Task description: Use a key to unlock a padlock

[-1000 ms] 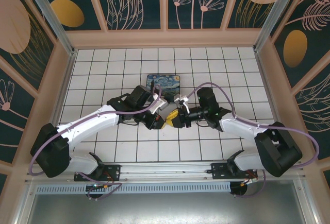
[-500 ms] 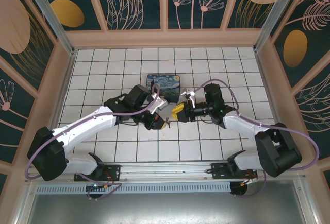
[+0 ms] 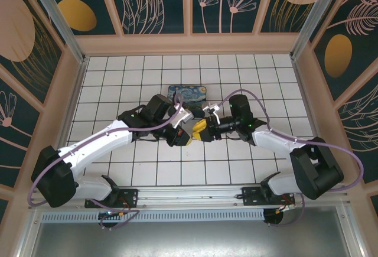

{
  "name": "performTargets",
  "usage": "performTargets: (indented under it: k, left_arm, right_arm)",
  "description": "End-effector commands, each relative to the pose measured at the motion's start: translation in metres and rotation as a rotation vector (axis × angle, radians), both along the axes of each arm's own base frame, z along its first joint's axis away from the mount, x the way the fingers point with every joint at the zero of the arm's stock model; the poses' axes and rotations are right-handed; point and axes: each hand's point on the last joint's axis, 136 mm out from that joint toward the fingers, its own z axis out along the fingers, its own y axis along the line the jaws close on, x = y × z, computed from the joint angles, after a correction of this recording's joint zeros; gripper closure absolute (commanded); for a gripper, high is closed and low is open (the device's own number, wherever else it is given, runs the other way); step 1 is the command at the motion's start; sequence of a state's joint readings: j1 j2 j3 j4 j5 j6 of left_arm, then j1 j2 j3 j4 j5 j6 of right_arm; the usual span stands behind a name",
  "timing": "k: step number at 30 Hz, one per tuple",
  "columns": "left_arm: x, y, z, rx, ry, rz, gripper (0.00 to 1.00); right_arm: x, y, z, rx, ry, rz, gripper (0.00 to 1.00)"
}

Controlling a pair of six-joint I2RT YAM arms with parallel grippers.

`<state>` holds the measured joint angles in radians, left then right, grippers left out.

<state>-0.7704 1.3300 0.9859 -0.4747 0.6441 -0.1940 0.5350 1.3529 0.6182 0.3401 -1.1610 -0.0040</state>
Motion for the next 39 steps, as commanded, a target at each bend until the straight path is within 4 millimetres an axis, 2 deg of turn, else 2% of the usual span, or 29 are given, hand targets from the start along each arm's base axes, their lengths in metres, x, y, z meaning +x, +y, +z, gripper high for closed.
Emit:
performTargets:
  k: [1,7,15,21,24,25,27,28,31,35,39]
  left_arm:
    - [0.000,-0.004,0.012,-0.030,-0.025,-0.023,1.00]
    - [0.000,-0.005,0.011,-0.034,-0.020,-0.030,1.00]
    - [0.000,-0.003,0.009,-0.030,-0.029,-0.022,1.00]
    - [0.007,-0.002,0.007,-0.029,-0.056,0.003,1.00]
    - [0.010,0.002,-0.003,-0.018,-0.051,0.027,0.87]
    - [0.012,0.003,-0.004,-0.018,-0.054,0.042,0.76]
    - [0.017,0.005,-0.005,-0.019,-0.059,0.070,0.64]
    - [0.021,0.006,-0.006,-0.018,-0.066,0.090,0.58]
    - [0.029,0.009,-0.007,-0.032,-0.081,0.151,0.47]
    - [0.038,0.006,-0.002,-0.113,-0.077,0.241,0.42]
    - [0.050,0.009,0.006,-0.179,-0.080,0.352,0.43]
  right_arm:
    - [-0.003,0.002,0.007,0.026,-0.037,0.034,0.67]
    - [-0.009,0.001,0.010,0.044,-0.028,0.064,0.76]
    - [-0.016,-0.001,0.007,0.051,-0.010,0.083,0.96]
    - [-0.018,-0.005,0.002,0.055,0.017,0.034,1.00]
    - [-0.017,-0.007,-0.002,0.052,0.034,-0.011,1.00]
    - [-0.015,-0.008,-0.004,0.044,0.043,-0.033,1.00]
    - [-0.010,-0.009,-0.008,0.028,0.066,-0.081,1.00]
    - [-0.006,-0.010,-0.010,0.019,0.086,-0.112,1.00]
    - [0.013,-0.014,-0.011,0.014,0.157,-0.225,1.00]
    - [0.044,-0.015,-0.008,0.026,0.294,-0.393,1.00]
    - [0.063,-0.017,-0.006,0.063,0.460,-0.513,1.00]
